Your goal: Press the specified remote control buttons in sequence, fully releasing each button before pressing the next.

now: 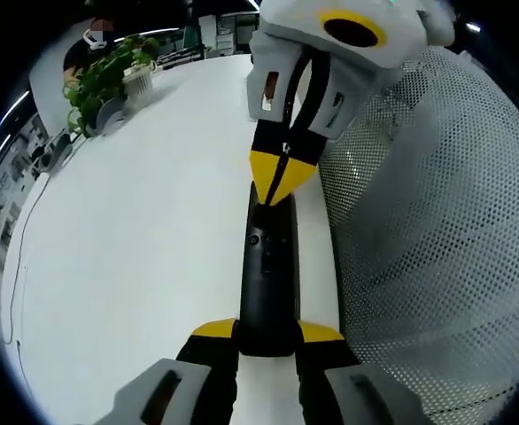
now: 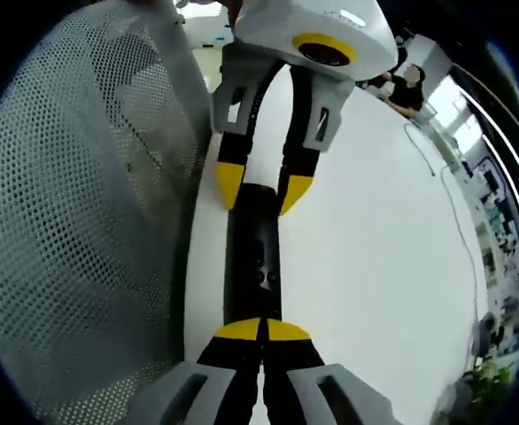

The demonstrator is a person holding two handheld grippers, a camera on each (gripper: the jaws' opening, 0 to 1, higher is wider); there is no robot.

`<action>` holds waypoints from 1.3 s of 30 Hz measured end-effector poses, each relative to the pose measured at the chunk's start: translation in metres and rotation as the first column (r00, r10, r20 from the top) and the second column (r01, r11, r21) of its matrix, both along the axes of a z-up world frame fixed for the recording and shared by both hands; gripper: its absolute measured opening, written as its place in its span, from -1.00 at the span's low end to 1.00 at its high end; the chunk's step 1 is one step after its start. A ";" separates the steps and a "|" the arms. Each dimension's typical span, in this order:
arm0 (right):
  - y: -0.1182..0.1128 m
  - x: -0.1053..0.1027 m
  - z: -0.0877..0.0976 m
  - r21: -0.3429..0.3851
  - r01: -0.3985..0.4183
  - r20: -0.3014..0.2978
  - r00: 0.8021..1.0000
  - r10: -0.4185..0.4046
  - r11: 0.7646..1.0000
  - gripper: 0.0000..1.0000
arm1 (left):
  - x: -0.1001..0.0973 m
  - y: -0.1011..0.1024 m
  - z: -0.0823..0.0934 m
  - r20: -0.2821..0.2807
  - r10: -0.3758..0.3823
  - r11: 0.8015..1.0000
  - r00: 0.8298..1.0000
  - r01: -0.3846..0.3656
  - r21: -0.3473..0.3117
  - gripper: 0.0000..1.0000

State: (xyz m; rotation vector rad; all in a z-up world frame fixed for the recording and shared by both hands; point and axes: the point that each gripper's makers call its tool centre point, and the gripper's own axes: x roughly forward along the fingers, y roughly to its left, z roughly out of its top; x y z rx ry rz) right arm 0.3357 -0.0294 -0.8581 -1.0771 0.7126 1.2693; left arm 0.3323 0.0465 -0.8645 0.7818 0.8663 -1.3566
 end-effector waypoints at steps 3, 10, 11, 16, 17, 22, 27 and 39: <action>0.000 0.001 0.001 -0.006 0.012 -0.005 1.000 -0.012 1.000 -1.00 | 0.000 0.000 0.000 0.001 0.000 1.000 1.000 0.000 0.003 -0.51; 0.001 -0.001 0.005 0.126 0.184 -0.159 0.974 -0.164 0.975 -1.00 | 0.000 0.000 0.000 0.000 0.009 1.000 1.000 -0.009 -0.011 -0.51; 0.004 -0.003 0.005 0.128 0.171 -0.157 0.976 -0.150 0.977 -1.00 | 0.000 0.000 0.000 0.000 0.009 1.000 1.000 -0.009 -0.013 -0.51; 0.011 -0.003 0.003 0.113 0.138 -0.148 0.982 -0.121 0.984 -1.00 | 0.000 0.000 0.000 0.002 0.004 1.000 1.000 -0.004 -0.018 -0.51; 0.010 -0.003 0.003 0.111 0.138 -0.149 0.981 -0.121 0.984 -1.00 | 0.000 0.000 0.000 0.001 0.003 1.000 1.000 -0.003 -0.020 -0.51; 0.010 -0.001 0.001 0.069 0.229 -0.216 0.954 -0.209 0.971 -1.00 | 0.000 0.000 0.001 0.001 0.001 1.000 1.000 -0.001 -0.024 -0.51; 0.009 -0.002 0.002 0.106 0.244 -0.203 0.954 -0.219 0.964 -1.00 | 0.000 0.000 0.001 0.005 -0.003 1.000 1.000 0.003 -0.027 -0.51; 0.026 0.000 0.005 0.170 0.195 -0.184 0.969 -0.163 0.966 -1.00 | 0.000 0.000 0.001 -0.003 0.016 0.999 1.000 -0.016 -0.030 -0.51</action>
